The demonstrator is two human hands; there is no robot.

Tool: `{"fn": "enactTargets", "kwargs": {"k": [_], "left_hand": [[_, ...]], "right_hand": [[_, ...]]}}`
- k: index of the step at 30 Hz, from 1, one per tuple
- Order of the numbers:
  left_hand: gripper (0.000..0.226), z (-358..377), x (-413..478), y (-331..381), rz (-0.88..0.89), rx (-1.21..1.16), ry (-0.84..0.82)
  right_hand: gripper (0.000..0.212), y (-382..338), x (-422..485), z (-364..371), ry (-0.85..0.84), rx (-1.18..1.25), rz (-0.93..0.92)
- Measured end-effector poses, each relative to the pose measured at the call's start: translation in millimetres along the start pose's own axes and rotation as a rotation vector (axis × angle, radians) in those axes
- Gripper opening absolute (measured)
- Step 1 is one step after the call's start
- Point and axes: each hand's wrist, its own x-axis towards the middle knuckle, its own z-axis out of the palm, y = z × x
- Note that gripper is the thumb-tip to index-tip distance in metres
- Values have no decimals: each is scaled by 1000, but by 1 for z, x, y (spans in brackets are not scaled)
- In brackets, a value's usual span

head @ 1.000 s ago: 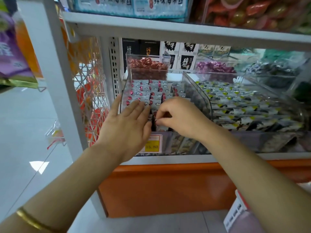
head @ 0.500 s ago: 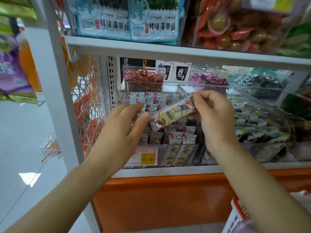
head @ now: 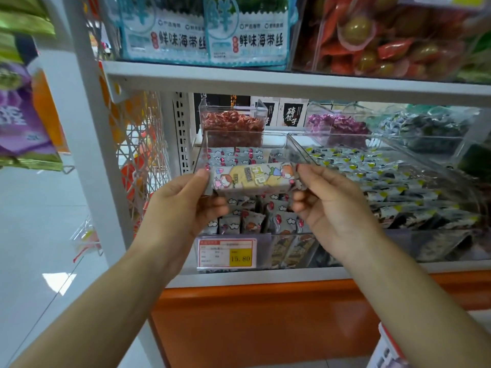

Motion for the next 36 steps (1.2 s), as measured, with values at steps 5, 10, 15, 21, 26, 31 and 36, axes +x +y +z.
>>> {"fn": "enactTargets", "kwargs": {"k": [5, 10, 15, 21, 26, 31, 36], "left_hand": [[35, 3, -4, 2, 257, 581, 66], [34, 2, 0, 8, 86, 392, 20], [31, 2, 5, 8, -189, -82, -91], [31, 6, 2, 10, -357, -462, -153], [30, 7, 1, 10, -259, -334, -116], [22, 4, 1, 10, 12, 71, -107], [36, 0, 1, 12, 3, 52, -175]], "right_hand": [[6, -4, 2, 1, -50, 304, 218], [13, -5, 3, -2, -35, 454, 385], [16, -6, 3, -2, -44, 495, 436], [10, -5, 2, -1, -43, 398, 371], [16, -1, 1, -6, -71, -16, 141], [17, -4, -2, -9, -148, -97, 9], [28, -4, -1, -12, -147, -280, -195]]}}
